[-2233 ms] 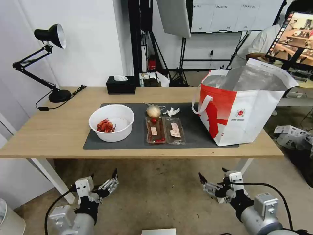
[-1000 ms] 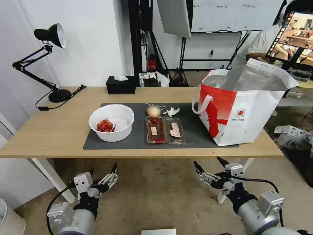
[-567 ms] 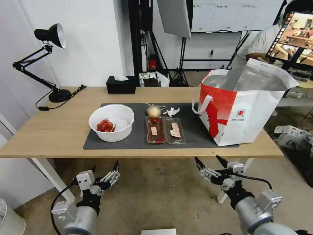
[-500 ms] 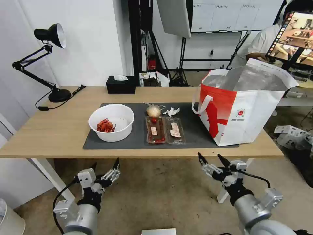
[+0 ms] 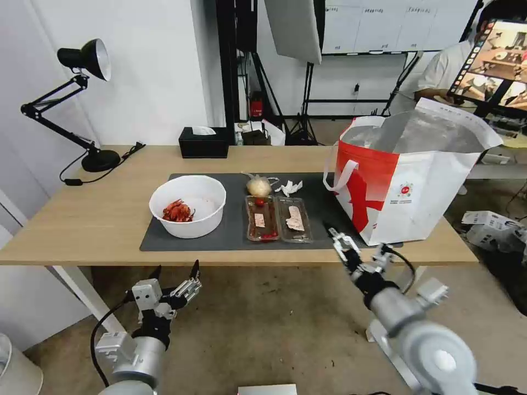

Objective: Pick up the trash from the table and place it into the takeout bag.

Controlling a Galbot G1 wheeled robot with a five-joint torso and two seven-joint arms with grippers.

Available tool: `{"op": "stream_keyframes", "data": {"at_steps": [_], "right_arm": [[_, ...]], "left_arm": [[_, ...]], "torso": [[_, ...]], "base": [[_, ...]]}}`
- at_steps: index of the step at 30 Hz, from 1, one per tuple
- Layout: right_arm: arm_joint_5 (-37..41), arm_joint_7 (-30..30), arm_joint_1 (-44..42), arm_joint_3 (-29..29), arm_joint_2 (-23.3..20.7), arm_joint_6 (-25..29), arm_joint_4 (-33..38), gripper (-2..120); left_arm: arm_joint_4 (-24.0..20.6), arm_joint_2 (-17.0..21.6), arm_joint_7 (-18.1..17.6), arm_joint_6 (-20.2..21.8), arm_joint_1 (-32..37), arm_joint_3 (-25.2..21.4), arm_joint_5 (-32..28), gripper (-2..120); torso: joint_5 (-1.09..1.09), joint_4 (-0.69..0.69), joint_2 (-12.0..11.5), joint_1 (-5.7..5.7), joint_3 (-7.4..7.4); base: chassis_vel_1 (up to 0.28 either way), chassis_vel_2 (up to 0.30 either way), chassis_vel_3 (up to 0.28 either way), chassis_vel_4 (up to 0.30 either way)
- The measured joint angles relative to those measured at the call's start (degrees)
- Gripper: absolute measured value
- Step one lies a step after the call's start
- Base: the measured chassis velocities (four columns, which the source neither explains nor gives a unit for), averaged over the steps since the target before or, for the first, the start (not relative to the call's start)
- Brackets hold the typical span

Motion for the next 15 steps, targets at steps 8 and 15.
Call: {"op": "stream_keyframes", "data": {"at_steps": [8, 15], "right_arm": [[1.9, 11.8, 10.1, -6.7, 3.5, -0.5, -5.6, 100], [0.6, 16.8, 13.7, -9.6, 6.4, -0.6, -7.4, 100]], "left_arm": [[1.1, -0.6, -0.3, 1.3, -0.7, -0.5, 0.3, 100], [1.6, -0.1, -0.4, 1.7, -0.6, -1.7, 0.2, 100]], "torso": [[0.00, 0.01, 0.0, 0.00, 0.00], [-0.01, -0.01, 0.0, 0.00, -0.01]], "base": [[0.000, 0.000, 0.000, 0.000], [0.000, 0.000, 0.000, 0.000]]}}
